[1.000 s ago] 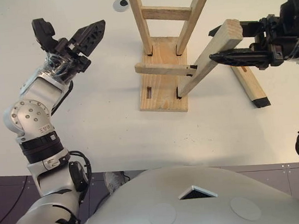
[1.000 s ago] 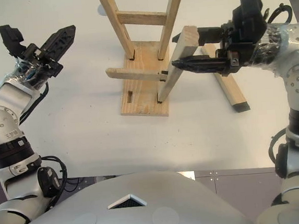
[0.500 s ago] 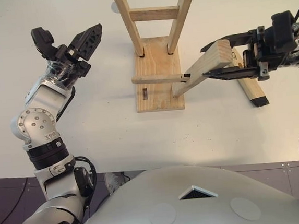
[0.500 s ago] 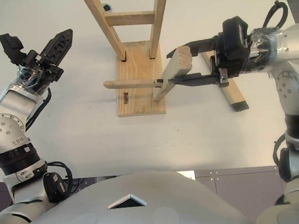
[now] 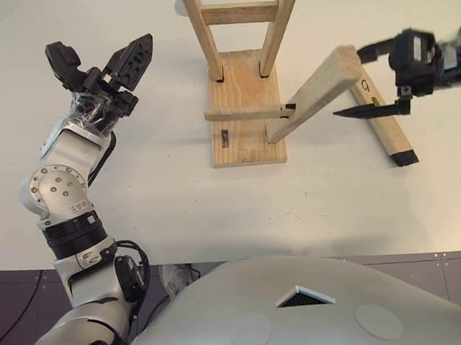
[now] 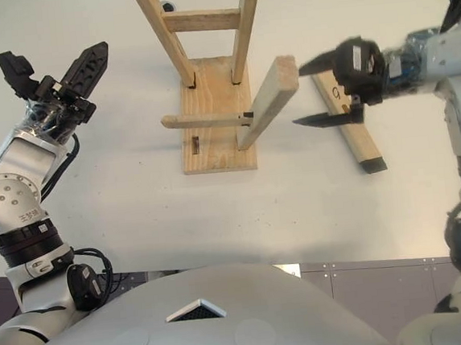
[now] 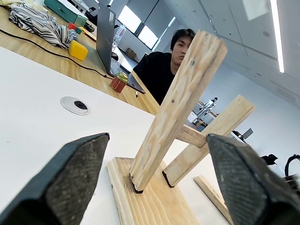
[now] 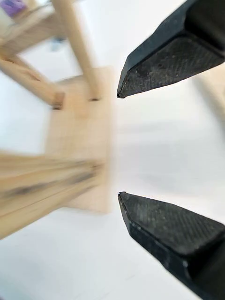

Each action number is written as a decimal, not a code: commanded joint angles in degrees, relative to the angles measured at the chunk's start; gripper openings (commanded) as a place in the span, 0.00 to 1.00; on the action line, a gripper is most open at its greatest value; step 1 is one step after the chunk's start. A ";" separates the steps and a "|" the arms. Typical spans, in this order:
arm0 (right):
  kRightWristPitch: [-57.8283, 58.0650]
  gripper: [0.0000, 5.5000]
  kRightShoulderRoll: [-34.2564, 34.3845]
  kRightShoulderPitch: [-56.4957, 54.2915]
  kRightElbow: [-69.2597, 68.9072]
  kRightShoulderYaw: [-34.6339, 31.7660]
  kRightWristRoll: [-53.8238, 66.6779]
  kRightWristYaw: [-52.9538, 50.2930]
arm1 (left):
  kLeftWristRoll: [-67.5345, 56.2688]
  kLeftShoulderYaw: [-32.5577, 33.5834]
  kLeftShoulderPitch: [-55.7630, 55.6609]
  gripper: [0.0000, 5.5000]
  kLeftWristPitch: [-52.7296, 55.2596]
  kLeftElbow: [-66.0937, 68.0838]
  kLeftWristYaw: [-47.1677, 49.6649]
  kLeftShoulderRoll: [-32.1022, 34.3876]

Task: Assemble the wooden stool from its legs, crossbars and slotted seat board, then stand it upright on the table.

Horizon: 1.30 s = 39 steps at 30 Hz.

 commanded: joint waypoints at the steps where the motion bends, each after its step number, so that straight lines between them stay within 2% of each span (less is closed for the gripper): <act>1: 7.61 0.70 6.92 4.80 4.40 -5.83 -3.39 -18.35 | 1.39 0.80 -1.53 0.69 -0.25 1.18 1.03 1.66; 3: 16.03 0.75 12.05 7.71 0.91 -11.87 0.70 -26.53 | 2.53 0.58 -1.49 0.69 -0.67 1.34 1.94 2.03; 5: 21.58 0.80 14.57 8.83 -1.90 -15.49 3.76 -30.02 | 3.65 0.39 -0.14 0.69 -1.15 0.16 2.87 1.80; 7: 25.83 0.86 14.99 10.59 -3.65 -18.28 4.74 -32.84 | 5.33 0.03 -0.03 0.69 -2.08 0.34 3.50 1.37; 11: 28.63 0.97 12.76 9.81 -1.06 -19.13 4.75 -33.57 | 6.52 1.98 1.89 0.69 -5.83 0.01 6.17 -1.81; 15: 33.04 0.98 10.59 9.90 -0.18 -18.55 5.81 -31.26 | 5.90 4.50 5.24 0.69 -9.29 -1.24 7.89 -5.24; 22: 29.42 0.98 3.90 10.30 7.36 -9.85 0.79 -21.89 | 6.73 3.96 10.06 0.69 -14.61 -5.14 10.87 -12.00; 31: 26.00 0.72 -0.79 6.74 7.40 -7.01 -2.18 -15.71 | 7.10 2.52 15.57 0.69 -17.87 -8.23 11.78 -15.98; 38: 28.05 0.51 -1.14 6.32 9.13 -4.44 -3.69 -13.80 | 6.69 3.18 13.18 0.69 -19.85 -6.75 12.08 -14.88; 39: 29.22 0.51 -0.67 5.74 9.22 -4.79 -2.95 -13.69 | 6.63 3.42 13.14 0.69 -20.04 -6.45 12.03 -14.73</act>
